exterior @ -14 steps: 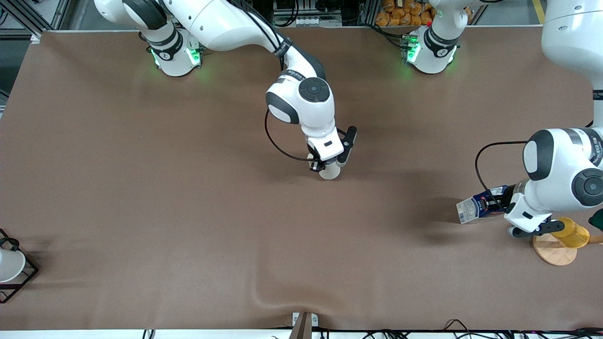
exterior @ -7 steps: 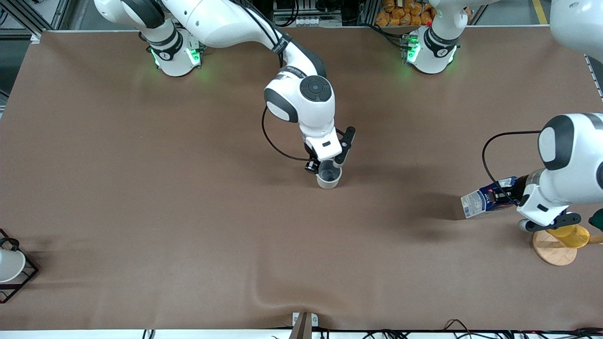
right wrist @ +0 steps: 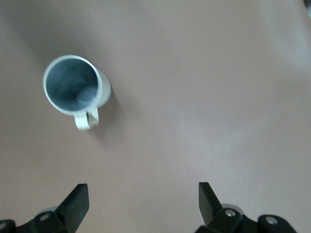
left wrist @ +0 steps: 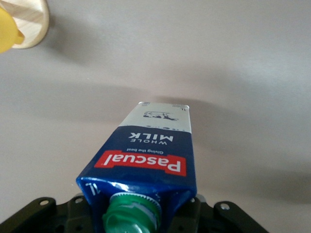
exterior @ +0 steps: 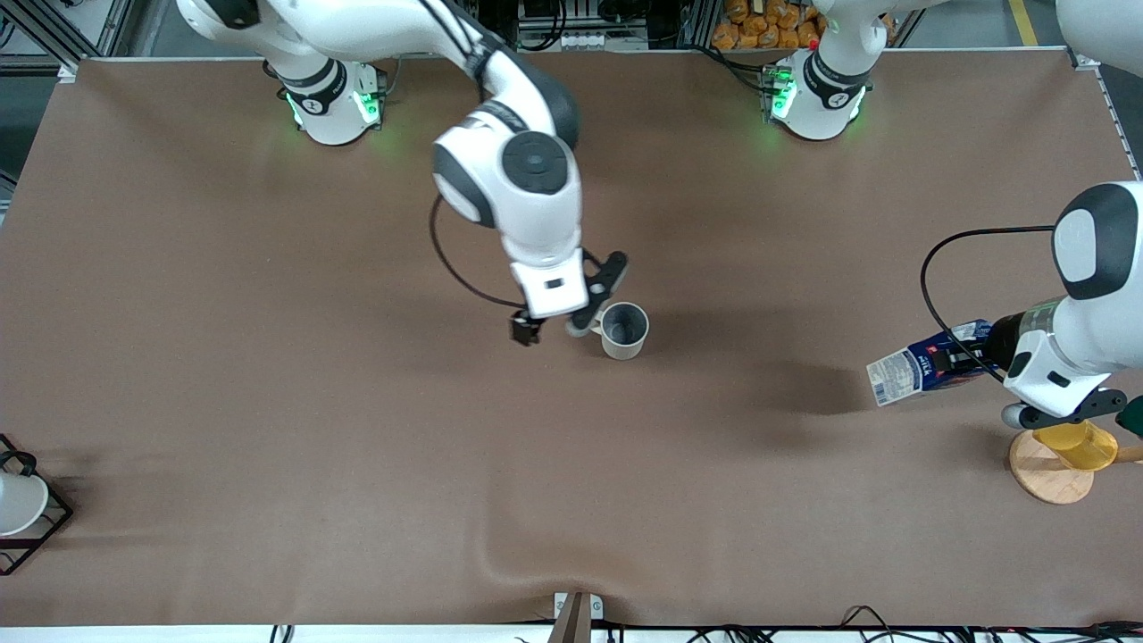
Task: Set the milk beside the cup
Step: 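Open the right gripper and withdraw while the left gripper carries the milk toward the mug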
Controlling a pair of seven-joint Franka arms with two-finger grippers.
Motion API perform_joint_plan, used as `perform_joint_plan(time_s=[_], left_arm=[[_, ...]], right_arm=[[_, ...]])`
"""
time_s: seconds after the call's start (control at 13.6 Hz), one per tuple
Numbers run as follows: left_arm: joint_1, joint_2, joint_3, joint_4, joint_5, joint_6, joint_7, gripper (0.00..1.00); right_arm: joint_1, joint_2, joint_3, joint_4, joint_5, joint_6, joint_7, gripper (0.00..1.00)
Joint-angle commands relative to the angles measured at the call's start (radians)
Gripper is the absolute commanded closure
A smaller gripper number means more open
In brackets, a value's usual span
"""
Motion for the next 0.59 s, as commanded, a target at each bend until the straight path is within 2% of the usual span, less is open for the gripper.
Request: perform_joint_plan(time_s=[0.0, 0.22, 0.37, 0.52], left_arm=[[-0.003, -0.045, -0.080, -0.001, -0.018, -0.061, -0.110, 0.49], [-0.001, -0.063, -0.243, -0.001, 0.004, -0.121, -0.311, 0.49], [-0.003, -0.091, -0.329, -0.005, 0.002, -0.168, -0.397, 0.49], [-0.006, -0.083, -0.445, -0.005, 0.002, -0.170, -0.541, 0.50]], right_arm=[[-0.157, -0.096, 0.016, -0.038, 0.101, -0.090, 0.000, 0.00], [-0.298, -0.160, 0.010, -0.041, 0.097, -0.180, -0.002, 0.00], [-0.432, -0.183, 0.010, -0.048, 0.092, -0.189, -0.002, 0.00], [-0.571, -0.217, 0.010, -0.100, 0.091, -0.183, 0.009, 0.00]])
